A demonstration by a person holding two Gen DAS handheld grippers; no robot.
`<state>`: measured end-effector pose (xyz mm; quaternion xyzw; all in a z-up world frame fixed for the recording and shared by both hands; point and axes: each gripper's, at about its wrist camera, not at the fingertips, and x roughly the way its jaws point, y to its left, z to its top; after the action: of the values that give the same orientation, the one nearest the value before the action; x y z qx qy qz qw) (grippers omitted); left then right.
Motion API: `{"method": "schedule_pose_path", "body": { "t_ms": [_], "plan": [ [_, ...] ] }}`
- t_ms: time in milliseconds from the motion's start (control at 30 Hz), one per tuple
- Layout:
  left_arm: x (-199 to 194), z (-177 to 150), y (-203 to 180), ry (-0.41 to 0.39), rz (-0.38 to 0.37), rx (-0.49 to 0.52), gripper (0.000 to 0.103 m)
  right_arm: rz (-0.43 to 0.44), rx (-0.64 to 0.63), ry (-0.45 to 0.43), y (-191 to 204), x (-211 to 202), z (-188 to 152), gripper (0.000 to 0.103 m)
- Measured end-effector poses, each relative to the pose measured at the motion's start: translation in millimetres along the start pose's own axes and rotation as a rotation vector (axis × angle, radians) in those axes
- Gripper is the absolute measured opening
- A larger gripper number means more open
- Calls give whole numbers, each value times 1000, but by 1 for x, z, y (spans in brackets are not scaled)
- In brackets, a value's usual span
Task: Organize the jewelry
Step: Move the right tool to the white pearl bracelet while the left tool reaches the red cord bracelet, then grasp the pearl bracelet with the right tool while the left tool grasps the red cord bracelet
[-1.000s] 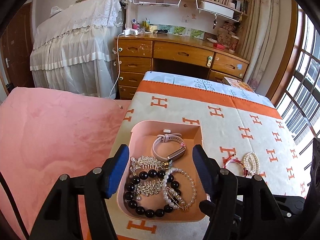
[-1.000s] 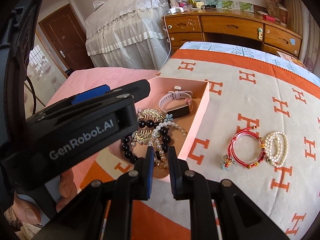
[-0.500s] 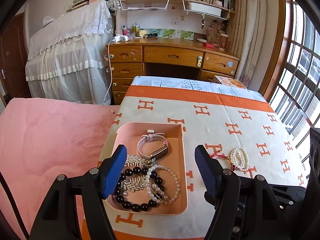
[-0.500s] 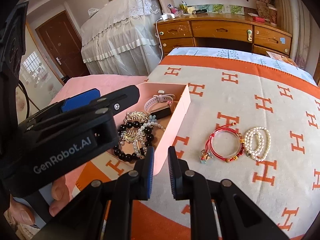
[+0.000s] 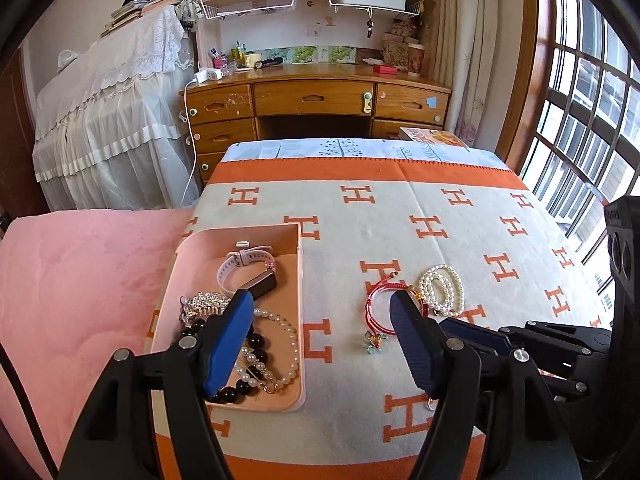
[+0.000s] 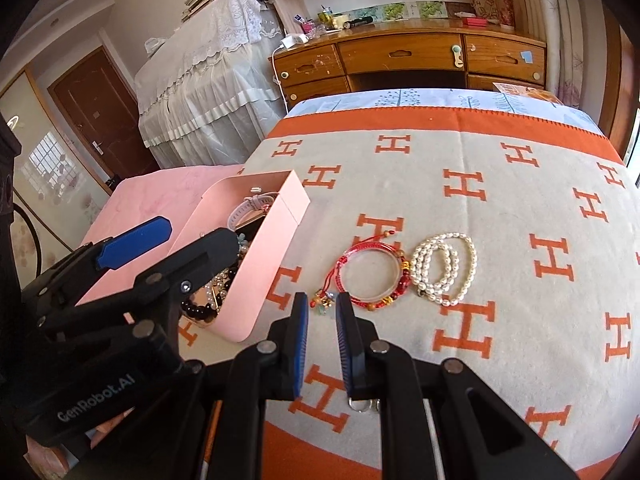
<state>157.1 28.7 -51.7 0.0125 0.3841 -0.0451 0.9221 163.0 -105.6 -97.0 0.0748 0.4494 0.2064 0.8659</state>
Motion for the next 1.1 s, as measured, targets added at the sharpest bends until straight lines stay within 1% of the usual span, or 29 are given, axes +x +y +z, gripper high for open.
{"method": "schedule_pose_path", "body": {
  "t_ms": [367, 567, 667, 700, 800, 867, 933, 1000, 1100],
  "plan": [
    [4, -4, -19, 28, -12, -19, 69, -7, 90, -35, -51, -10, 4, 14],
    [15, 8, -24, 50, -22, -34, 69, -33, 122, -67, -79, -20, 15, 14],
    [22, 21, -23, 68, -79, -56, 69, -43, 115, -65, -91, -23, 27, 15],
    [25, 26, -22, 81, -99, -66, 69, -49, 109, -58, -94, -23, 32, 15],
    [37, 38, -22, 117, -121, -82, 68, -41, 105, -7, -106, -16, 46, 27],
    [46, 43, -23, 150, -136, -81, 66, -24, 111, 35, -113, -8, 53, 28],
    [57, 44, -26, 198, -169, -82, 59, -9, 115, 79, -119, 4, 59, 28],
    [73, 43, -29, 273, -182, -80, 43, 11, 119, 137, -120, 19, 63, 28],
    [89, 40, -27, 343, -183, -89, 41, 44, 93, 216, -114, 41, 65, 28]
  ]
}}
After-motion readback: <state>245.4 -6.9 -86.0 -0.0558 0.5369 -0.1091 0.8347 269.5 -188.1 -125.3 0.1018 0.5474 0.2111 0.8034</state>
